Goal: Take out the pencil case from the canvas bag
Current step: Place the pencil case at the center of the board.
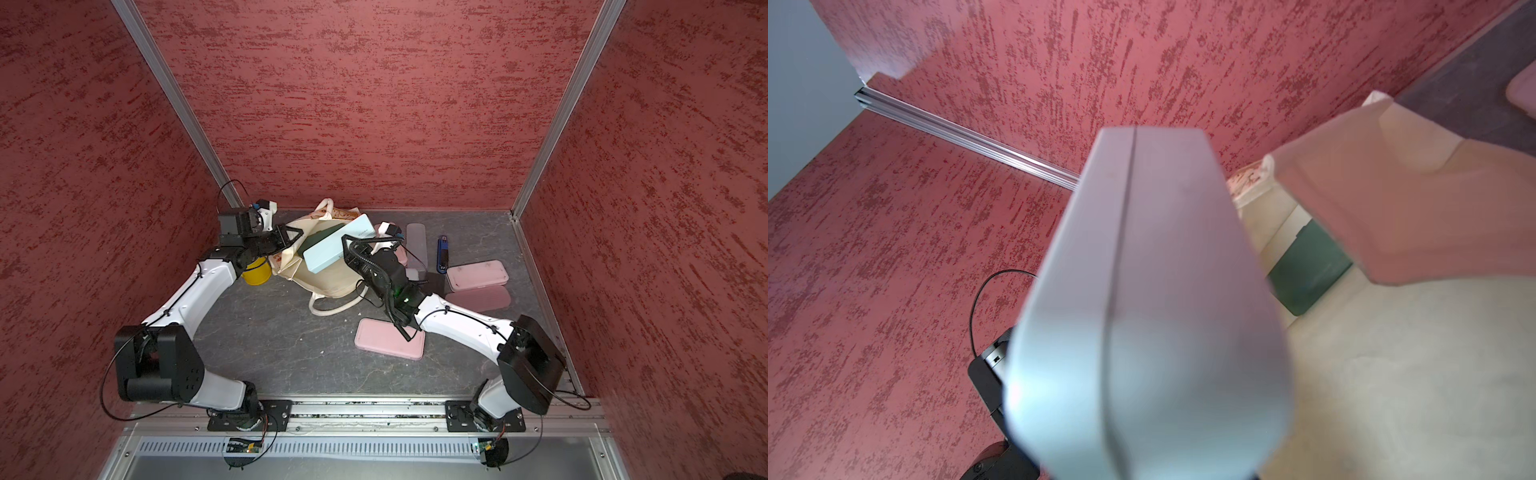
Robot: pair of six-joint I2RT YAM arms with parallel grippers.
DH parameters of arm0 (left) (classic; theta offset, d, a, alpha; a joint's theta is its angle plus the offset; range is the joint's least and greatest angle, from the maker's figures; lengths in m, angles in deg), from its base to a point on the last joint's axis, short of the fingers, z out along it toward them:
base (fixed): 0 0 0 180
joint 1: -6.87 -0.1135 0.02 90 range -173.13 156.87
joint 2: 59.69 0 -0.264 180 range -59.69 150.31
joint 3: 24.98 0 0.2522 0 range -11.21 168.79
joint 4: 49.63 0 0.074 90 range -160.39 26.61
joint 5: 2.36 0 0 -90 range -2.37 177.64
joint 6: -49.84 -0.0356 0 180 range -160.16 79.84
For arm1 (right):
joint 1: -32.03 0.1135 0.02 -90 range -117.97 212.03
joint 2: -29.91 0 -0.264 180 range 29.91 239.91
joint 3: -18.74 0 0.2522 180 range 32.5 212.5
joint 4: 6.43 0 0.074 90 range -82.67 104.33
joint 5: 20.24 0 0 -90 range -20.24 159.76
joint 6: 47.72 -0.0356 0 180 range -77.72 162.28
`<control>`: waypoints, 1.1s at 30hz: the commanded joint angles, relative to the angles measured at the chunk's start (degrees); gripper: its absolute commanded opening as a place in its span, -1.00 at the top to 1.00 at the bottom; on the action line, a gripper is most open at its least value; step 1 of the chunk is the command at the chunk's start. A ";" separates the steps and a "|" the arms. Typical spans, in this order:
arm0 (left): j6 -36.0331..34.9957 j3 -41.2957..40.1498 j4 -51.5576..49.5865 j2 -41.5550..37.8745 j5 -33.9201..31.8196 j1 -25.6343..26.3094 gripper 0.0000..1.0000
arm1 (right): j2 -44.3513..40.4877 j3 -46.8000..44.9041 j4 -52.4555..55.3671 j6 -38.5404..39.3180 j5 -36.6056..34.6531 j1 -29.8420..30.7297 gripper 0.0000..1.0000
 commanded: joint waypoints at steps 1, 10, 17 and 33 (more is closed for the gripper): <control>-0.43 -0.70 1.98 -1.04 0.37 0.30 1.00 | -5.38 -1.60 1.75 5.07 -2.53 0.30 0.68; -0.32 -0.50 2.11 -0.78 0.89 0.75 1.00 | -16.90 -7.40 9.79 14.08 -4.84 0.21 0.73; 0.65 -0.36 2.73 -1.10 2.12 0.23 1.00 | -23.96 -9.62 18.19 18.19 -7.34 -1.63 0.85; 1.09 -0.16 3.25 -1.81 3.79 0.29 1.00 | -23.51 -2.85 42.52 30.69 5.75 -18.96 1.00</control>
